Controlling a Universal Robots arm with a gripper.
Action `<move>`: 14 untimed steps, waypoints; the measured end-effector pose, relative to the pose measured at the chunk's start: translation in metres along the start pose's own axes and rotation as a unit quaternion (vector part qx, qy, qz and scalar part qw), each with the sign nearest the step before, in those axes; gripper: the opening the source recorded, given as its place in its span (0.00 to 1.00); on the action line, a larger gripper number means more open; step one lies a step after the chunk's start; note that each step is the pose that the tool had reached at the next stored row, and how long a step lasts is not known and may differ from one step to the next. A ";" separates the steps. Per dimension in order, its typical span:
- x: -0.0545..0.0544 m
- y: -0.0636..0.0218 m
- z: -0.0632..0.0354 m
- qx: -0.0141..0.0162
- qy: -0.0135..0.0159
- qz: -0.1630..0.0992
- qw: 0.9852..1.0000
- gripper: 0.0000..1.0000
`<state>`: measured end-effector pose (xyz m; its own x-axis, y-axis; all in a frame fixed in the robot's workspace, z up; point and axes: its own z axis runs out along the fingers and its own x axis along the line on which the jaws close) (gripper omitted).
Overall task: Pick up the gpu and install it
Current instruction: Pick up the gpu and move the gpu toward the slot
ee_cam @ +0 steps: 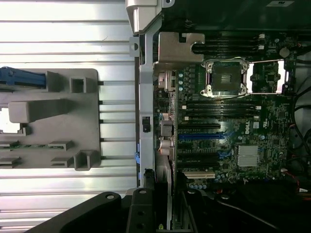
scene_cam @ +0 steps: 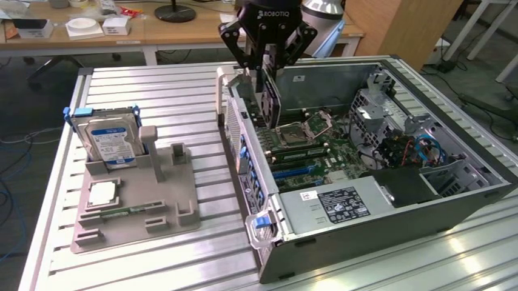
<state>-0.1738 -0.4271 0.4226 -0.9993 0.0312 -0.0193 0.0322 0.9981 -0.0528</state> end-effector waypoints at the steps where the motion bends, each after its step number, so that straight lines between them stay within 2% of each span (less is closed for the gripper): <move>1: -0.001 0.0000 0.0000 0.000 0.000 0.000 1.000 0.26; 14: -0.007 0.0002 0.0001 0.000 0.000 0.000 1.000 0.26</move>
<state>-0.1668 -0.4271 0.4226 -0.9993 0.0312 -0.0193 0.0322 0.9981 -0.0529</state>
